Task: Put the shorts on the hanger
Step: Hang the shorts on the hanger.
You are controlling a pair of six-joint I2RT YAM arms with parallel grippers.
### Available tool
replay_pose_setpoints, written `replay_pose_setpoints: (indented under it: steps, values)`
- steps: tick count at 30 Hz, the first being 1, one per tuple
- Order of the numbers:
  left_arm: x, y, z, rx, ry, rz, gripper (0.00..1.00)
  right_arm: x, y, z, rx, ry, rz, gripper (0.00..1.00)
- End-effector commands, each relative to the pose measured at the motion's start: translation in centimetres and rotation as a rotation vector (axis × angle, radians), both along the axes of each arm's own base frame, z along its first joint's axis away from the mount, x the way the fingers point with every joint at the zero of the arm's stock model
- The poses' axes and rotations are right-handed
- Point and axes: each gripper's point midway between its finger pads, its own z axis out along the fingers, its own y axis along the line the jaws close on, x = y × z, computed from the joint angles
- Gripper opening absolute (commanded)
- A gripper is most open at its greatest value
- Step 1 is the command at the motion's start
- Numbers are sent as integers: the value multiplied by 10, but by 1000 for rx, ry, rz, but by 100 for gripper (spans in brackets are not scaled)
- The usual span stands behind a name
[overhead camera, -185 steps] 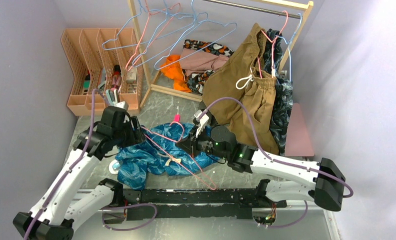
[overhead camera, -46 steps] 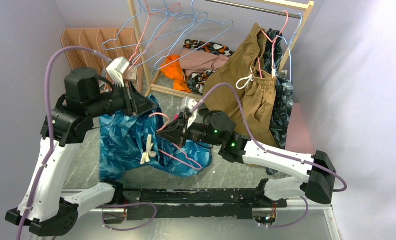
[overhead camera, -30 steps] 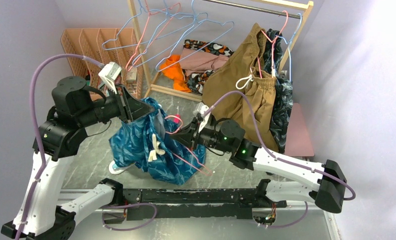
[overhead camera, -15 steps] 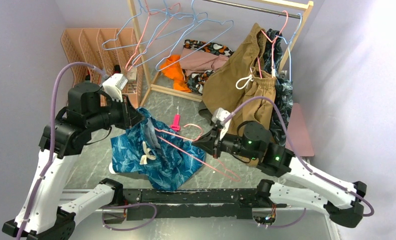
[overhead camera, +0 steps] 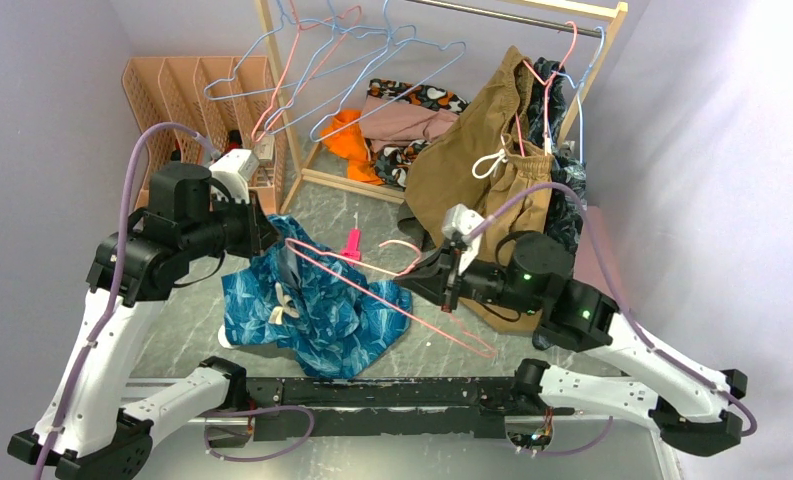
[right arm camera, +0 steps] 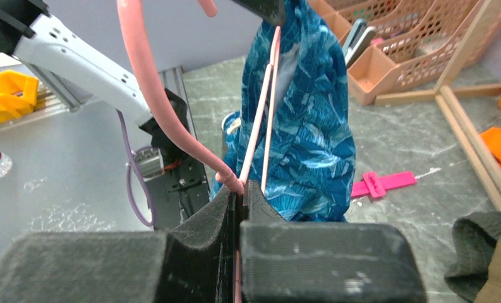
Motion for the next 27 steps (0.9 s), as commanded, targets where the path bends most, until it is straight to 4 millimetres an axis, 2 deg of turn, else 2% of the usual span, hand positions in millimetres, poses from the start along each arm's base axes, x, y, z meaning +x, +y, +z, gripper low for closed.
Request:
replay_pose_setpoints:
  steps: [1,4,6,8,14,18,21,27]
  values:
    - [0,4,11,8,-39,10,7,7,18,-17,-25,22,14,0]
    - [-2,3,16,-4,-49,9,7,21,29,-36,-73,56,-30,0]
    - [-2,2,21,-14,-57,4,7,29,33,-41,-69,73,-66,0]
    - [-3,-1,26,-34,-66,-7,7,36,37,-56,-81,95,-95,0]
    - [-10,-20,36,-129,-70,-87,7,67,41,-54,-20,94,-251,0]
    - [-11,-28,33,-167,-61,-115,7,64,54,-36,69,54,-195,0]
    - [-12,-35,31,-198,-47,-139,7,65,64,-32,103,51,-172,0]
    - [-14,-53,44,-306,-33,-194,7,76,92,-45,109,74,-161,0]
